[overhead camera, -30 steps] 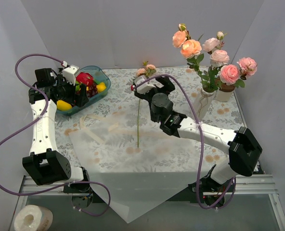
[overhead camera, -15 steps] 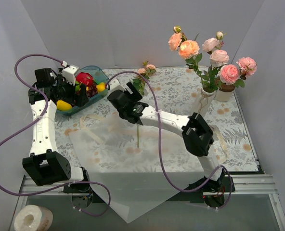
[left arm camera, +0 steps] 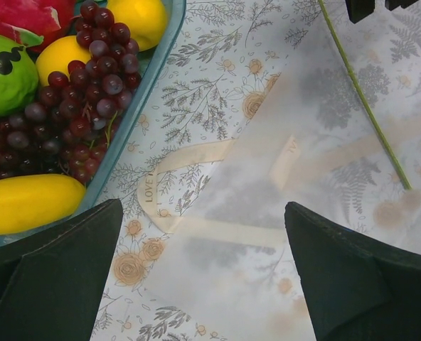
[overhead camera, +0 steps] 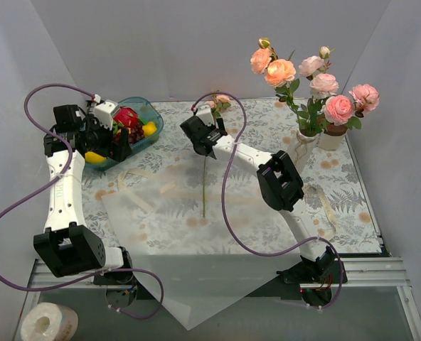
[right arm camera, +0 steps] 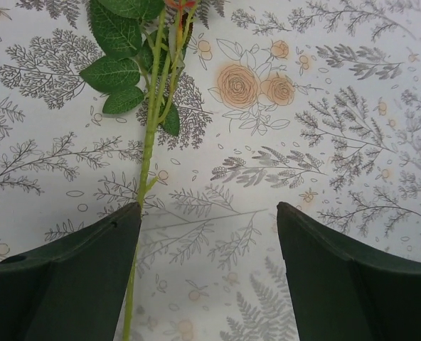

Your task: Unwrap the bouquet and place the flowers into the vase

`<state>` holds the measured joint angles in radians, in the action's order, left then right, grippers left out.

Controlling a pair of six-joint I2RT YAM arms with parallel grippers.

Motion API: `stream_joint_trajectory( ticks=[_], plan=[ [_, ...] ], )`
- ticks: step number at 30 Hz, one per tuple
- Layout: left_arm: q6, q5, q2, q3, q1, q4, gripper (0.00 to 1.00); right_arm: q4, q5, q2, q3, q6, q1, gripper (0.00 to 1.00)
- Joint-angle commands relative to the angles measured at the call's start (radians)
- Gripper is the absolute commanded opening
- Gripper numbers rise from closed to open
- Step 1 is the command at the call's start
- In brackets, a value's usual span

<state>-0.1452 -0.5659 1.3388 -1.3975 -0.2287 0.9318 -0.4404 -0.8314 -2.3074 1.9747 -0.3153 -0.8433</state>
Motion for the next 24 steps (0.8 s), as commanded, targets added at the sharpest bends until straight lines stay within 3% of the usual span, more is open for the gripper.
stream_joint_trajectory(
  ticks=[1,13,20,24],
  plan=[
    [0.019,-0.008,-0.024,0.003,0.002,-0.017,0.98,0.026,0.095,-0.02,0.058,-0.105,0.021,0.83],
    [0.018,0.001,0.007,0.009,0.002,-0.034,0.98,0.048,0.232,-0.103,0.087,-0.168,0.049,0.77],
    [0.021,0.011,0.013,0.006,0.002,-0.037,0.98,0.04,0.264,-0.138,0.096,-0.179,0.069,0.68],
    [0.022,0.009,0.019,-0.003,0.002,-0.033,0.98,0.045,0.298,-0.164,0.108,-0.18,0.079,0.57]
  ],
)
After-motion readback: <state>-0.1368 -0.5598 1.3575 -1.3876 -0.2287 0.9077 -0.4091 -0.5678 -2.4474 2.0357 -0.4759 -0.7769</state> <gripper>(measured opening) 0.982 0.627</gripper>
